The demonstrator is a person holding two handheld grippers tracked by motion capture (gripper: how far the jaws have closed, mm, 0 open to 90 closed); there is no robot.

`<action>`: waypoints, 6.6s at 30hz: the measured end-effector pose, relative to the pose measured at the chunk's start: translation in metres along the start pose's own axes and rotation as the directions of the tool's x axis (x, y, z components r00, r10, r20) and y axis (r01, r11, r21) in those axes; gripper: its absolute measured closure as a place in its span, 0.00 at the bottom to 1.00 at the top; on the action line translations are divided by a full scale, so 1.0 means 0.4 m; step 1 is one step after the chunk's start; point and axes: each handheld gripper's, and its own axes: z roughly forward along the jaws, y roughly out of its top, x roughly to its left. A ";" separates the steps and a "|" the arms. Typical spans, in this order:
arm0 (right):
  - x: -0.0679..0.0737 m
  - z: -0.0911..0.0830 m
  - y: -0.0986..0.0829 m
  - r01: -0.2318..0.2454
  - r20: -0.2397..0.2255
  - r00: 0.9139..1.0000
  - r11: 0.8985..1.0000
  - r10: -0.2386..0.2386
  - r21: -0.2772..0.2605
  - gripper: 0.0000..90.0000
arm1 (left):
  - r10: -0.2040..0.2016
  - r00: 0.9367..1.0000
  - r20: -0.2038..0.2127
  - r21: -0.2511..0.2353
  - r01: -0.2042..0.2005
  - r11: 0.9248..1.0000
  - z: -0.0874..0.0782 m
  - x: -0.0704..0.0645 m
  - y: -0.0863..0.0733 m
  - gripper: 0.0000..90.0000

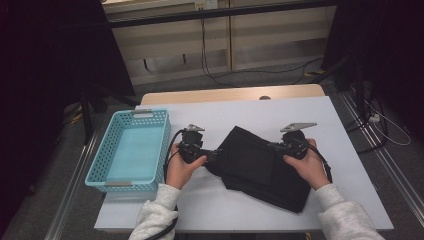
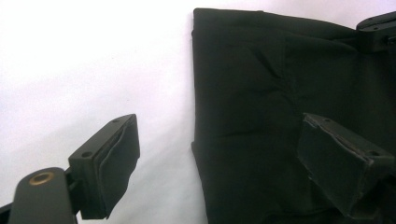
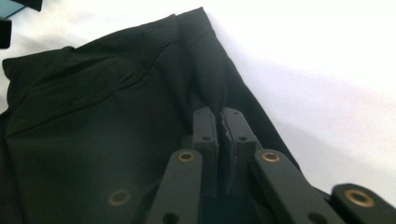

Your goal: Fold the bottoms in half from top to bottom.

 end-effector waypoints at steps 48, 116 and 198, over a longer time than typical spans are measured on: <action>-0.026 -0.062 -0.067 -0.022 -0.008 1.000 0.999 0.021 -0.028 0.94 | 0.011 1.000 0.006 0.017 -0.011 1.000 -0.009 0.005 -0.001 0.12; -0.046 0.006 -0.011 0.039 0.086 0.995 0.999 -0.041 0.021 0.72 | 0.006 1.000 0.020 0.032 -0.007 0.999 0.006 0.001 -0.008 0.12; -0.068 -0.178 -0.131 -0.010 0.033 0.999 1.000 0.010 0.005 0.95 | 0.025 0.999 0.021 0.022 -0.026 0.999 0.000 -0.018 -0.001 0.11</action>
